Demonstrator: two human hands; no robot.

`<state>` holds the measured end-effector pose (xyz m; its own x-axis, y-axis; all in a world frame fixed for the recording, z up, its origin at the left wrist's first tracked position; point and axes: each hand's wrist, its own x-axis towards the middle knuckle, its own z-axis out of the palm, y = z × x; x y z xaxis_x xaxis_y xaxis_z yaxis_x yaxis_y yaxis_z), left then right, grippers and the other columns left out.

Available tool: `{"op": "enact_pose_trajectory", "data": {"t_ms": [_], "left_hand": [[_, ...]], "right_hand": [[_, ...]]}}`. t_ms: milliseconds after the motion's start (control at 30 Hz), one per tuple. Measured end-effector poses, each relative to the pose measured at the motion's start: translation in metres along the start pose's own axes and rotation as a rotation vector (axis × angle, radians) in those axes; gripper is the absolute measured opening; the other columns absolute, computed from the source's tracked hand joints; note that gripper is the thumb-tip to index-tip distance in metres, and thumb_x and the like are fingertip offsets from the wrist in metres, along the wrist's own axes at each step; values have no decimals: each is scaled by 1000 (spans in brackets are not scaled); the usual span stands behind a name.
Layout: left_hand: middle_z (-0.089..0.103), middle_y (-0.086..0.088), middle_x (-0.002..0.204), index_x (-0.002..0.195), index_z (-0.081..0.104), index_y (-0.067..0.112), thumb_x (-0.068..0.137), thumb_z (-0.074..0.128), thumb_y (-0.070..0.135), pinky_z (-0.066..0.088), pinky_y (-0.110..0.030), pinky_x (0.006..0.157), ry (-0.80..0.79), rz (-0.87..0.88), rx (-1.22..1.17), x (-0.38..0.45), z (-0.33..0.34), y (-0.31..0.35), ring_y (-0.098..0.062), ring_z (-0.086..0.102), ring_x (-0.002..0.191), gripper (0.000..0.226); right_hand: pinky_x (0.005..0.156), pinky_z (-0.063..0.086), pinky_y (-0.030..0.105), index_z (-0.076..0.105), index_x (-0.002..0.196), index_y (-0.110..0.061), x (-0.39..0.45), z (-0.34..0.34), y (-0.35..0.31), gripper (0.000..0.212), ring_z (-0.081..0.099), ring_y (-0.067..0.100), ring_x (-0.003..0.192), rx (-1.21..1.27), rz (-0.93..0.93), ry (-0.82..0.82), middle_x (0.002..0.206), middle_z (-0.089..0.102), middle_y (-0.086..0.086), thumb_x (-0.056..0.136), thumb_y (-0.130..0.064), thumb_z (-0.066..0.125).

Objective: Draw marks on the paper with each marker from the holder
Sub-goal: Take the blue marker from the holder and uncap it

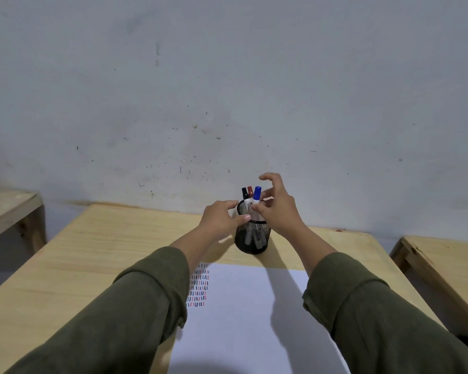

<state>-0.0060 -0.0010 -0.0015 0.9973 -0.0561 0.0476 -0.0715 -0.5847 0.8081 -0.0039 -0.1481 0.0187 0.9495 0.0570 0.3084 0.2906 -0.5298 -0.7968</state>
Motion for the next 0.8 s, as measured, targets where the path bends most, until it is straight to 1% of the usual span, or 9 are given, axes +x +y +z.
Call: {"op": "enact_pose_trajectory", "data": {"t_ms": [67,167,233,300,467,533,633,733,800], "left_hand": [[50,-1,143,136,50,18,84,65,37,30,-28,109,17,5,32,-1,-4,4,-19,40,137,57],[55,-1,139,133,53,18,87,61,35,32,-30,109,116,50,-20,-6,-16,17,-19,46,133,49],[60,0,132,128,57,20,88,60,33,35,-26,103,198,113,-94,-13,-26,31,-16,52,126,42],[64,3,127,124,60,22,89,59,33,36,-22,97,253,185,-164,-21,-36,46,-12,55,121,37],[67,9,105,119,63,25,89,58,30,39,-9,78,288,306,-258,-52,-53,78,-7,60,100,31],[67,10,93,113,65,25,89,59,26,38,-5,73,293,317,-277,-65,-57,84,-8,60,93,25],[66,9,82,97,68,24,87,61,21,40,-8,71,285,301,-302,-86,-62,84,-12,61,86,13],[66,6,86,97,68,21,87,61,20,41,-11,68,313,239,-387,-106,-65,77,-5,59,79,13],[67,4,91,100,68,22,88,60,20,45,-15,73,348,177,-469,-118,-66,69,-7,61,83,14]], "right_hand": [[61,45,16,38,125,-33,0,-6,-6,61,64,16,70,47,-7,47,92,56,1,79,-4,67],[65,47,12,36,127,-34,0,-18,-21,63,68,20,77,131,-56,128,97,62,5,80,-7,67],[65,46,8,36,127,-33,-2,-26,-34,62,68,15,78,176,-84,161,98,67,3,81,-7,67],[70,46,11,35,127,-34,-6,-31,-48,62,68,12,82,203,-111,165,98,70,1,81,-8,67],[69,47,7,37,126,-32,-31,-35,-77,58,67,8,85,210,-188,117,98,73,-2,81,-12,67],[70,48,9,38,126,-33,-44,-34,-84,57,66,3,83,199,-187,90,98,73,-4,82,-14,67],[77,51,21,40,123,-35,-65,-31,-91,53,66,6,84,211,-185,70,95,73,-3,81,-17,68],[77,51,27,45,119,-33,-88,-30,-92,48,65,12,81,206,-132,37,91,72,0,79,-23,71],[74,49,28,50,116,-31,-102,-29,-89,46,66,18,82,193,-72,15,93,71,5,77,-26,74]]}}
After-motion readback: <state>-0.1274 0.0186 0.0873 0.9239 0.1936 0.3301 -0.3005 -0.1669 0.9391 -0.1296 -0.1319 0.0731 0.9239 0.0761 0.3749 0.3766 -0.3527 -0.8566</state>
